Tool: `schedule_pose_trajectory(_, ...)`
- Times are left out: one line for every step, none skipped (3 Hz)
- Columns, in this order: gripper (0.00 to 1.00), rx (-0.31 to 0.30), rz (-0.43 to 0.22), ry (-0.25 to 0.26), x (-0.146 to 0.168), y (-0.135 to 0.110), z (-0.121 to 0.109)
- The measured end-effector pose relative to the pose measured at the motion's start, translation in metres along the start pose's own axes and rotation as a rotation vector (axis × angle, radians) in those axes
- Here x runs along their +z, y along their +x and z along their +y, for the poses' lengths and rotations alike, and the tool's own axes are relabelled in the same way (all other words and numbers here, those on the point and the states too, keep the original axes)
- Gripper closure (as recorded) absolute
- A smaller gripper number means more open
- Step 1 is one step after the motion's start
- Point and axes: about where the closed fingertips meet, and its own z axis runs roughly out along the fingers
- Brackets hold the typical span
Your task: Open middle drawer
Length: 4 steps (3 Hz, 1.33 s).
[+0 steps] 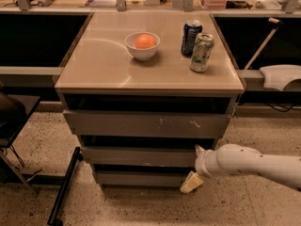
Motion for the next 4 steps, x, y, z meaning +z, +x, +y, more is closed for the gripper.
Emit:
schedule_pose_trajectory(0.0,-0.058,-0.064,-0.007,0.025,0.009,-0.029)
schedule_pose_trajectory(0.0,-0.073,-0.082,0.028,0.028,0.004,-0.053)
schedule_pose_trajectory(0.0,-0.07,-0.049,0.04,0.073,0.012,-0.056)
schedule_pose_trajectory(0.0,-0.065,-0.049,0.03,0.08,0.014,-0.052)
